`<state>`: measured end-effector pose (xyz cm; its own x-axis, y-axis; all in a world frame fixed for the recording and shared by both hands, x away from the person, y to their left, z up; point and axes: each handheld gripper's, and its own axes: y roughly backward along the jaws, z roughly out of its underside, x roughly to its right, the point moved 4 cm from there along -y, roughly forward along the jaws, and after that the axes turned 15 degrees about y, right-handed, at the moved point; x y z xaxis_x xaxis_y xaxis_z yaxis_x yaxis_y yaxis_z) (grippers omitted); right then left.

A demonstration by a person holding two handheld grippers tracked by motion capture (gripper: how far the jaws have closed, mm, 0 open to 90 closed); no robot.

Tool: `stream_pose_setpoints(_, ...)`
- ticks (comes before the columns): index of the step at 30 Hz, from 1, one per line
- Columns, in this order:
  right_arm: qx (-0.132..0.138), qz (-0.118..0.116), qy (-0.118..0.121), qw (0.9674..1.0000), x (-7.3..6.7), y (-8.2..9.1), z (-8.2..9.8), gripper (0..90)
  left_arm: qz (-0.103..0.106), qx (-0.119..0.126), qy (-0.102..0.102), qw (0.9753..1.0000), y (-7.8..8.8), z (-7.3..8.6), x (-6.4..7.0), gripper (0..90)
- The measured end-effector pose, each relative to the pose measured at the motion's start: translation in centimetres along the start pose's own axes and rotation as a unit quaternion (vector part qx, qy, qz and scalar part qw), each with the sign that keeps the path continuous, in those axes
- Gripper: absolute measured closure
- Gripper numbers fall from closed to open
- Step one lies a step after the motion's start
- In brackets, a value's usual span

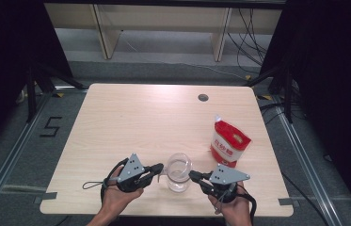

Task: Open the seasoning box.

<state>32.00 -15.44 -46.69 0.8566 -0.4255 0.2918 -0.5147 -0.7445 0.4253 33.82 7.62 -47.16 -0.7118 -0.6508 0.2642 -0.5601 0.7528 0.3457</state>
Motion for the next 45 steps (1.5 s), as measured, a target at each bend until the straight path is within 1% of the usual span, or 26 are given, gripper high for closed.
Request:
stream_pose_setpoints(2,0.002,0.002,0.0,1.0,0.0,0.0,-0.2,86.8,-0.001,0.0,0.0,1.0,0.1,0.0,0.0,84.2)
stream_pose_setpoints(3,0.006,0.008,0.0,1.0,0.0,-0.1,-0.3,86.8,0.005,0.003,-0.001,1.0,0.1,0.0,0.0,81.6)
stream_pose_setpoints(4,0.006,0.007,-0.001,1.0,0.0,-0.1,-0.3,86.7,0.0,0.001,0.001,1.0,0.4,0.0,-0.1,78.9)
stream_pose_setpoints(6,0.005,0.005,0.004,1.0,0.1,-0.1,-0.4,86.4,0.003,0.002,0.008,1.0,0.7,0.1,-0.2,66.5)
stream_pose_setpoints(7,0.003,0.004,0.005,1.0,0.1,-0.1,-0.5,86.3,-0.001,-0.004,0.013,0.9999,0.9,0.3,-0.3,60.1)
stream_pose_setpoints(9,0.006,0.005,0.022,0.9997,0.2,-0.3,-0.6,85.5,0.003,-0.019,0.023,0.9995,1.3,0.8,-0.2,47.5)
stream_pose_setpoints(10,0.001,0.002,0.01,1.0,0.0,-0.3,-0.6,85.4,0.002,-0.023,0.023,0.9995,1.5,1.1,-0.3,43.0)
stream_pose_setpoints(12,0.004,0.002,0.009,1.0,-0.1,-0.4,-0.7,85.0,-0.001,-0.031,0.014,0.9994,1.9,1.6,-0.4,31.2)
stream_pose_setpoints(14,0.004,0.001,0.009,0.9999,-0.2,-0.5,-0.7,84.9,-0.001,-0.038,0.012,0.9992,2.3,2.1,-0.5,28.8)
stream_pose_setpoints(15,0.004,0.002,0.014,0.9999,-0.1,-0.5,-0.8,84.3,0.0,-0.043,0.033,0.9985,2.5,2.4,-0.5,24.3)
stream_pose_setpoints(16,0.009,0.006,0.011,0.9999,-0.3,-0.6,-0.9,83.7,0.004,-0.042,0.042,0.9982,2.6,2.5,-0.6,20.0)
stream_pose_setpoints(17,0.003,0.001,0.012,0.9999,-0.3,-0.5,-1.0,83.6,0.011,-0.042,0.046,0.998,2.7,2.7,-0.7,17.2)
stream_pose_setpoints(19,0.008,0.002,0.021,0.9998,-0.3,-0.7,-1.1,83.6,0.008,-0.043,0.049,0.9978,2.9,3.0,-0.8,15.1)
stream_pose_setpoints(20,0.01,0.004,0.021,0.9997,-0.3,-0.7,-1.2,83.4,0.008,-0.044,0.038,0.9983,3.1,3.0,-1.0,15.1)
stream_pose_setpoints(24,0.013,0.004,0.028,0.9995,-0.3,-0.7,-1.5,82.7,0.01,-0.051,0.033,0.9981,3.4,3.7,-1.1,15.0)
stream_pose_setpoints(26,0.012,0.011,0.018,0.9997,-0.3,-0.8,-1.5,82.5,0.008,-0.055,0.038,0.9977,3.6,4.2,-1.0,15.0)
stream_pose_setpoints(29,0.014,0.007,0.025,0.9996,-0.3,-0.8,-1.7,82.4,0.016,-0.052,0.03,0.9981,3.9,4.4,-0.9,15.0)
stream_pose_setpoints(31,0.013,-0.001,0.027,0.9996,-0.4,-0.9,-1.9,82.4,0.031,-0.047,0.043,0.9975,4.2,4.5,-0.8,15.0)
stream_pose_setpoints(33,0.018,0.002,0.028,0.9994,-0.4,-1.1,-2.1,82.2,0.032,-0.04,0.029,0.9982,4.4,4.3,-1.0,15.0)
stream_pose_setpoints(35,0.019,0.002,0.028,0.9994,-0.5,-1.2,-2.3,82.1,0.023,-0.037,0.039,0.9983,4.6,4.4,-1.0,15.0)
stream_pose_setpoints(36,0.015,-0.004,0.031,0.9994,-0.5,-1.2,-2.4,81.9,0.025,-0.033,0.03,0.9987,4.6,4.4,-1.2,15.0)
stream_pose_setpoints(37,0.014,0.0,0.032,0.9994,-0.5,-1.2,-2.4,81.9,0.022,-0.037,0.031,0.9986,4.8,4.5,-1.3,15.0)
stream_pose_setpoints(39,0.018,-0.007,0.035,0.9992,-0.5,-1.3,-2.7,81.8,0.018,-0.037,0.041,0.9983,4.8,4.8,-1.2,15.0)
stream_pose_setpoints(41,0.022,-0.005,0.032,0.9992,-0.7,-1.5,-2.8,81.9,0.026,-0.04,0.032,0.9983,4.7,5.1,-1.3,15.1)
stream_pose_setpoints(44,0.024,-0.009,0.038,0.999,-0.9,-1.8,-3.2,81.8,0.022,-0.043,0.026,0.9985,4.8,5.1,-1.3,15.2)
stream_pose_setpoints(45,0.022,-0.012,0.042,0.9988,-0.9,-1.8,-3.3,81.9,0.019,-0.041,0.036,0.9983,4.8,5.2,-1.2,15.3)
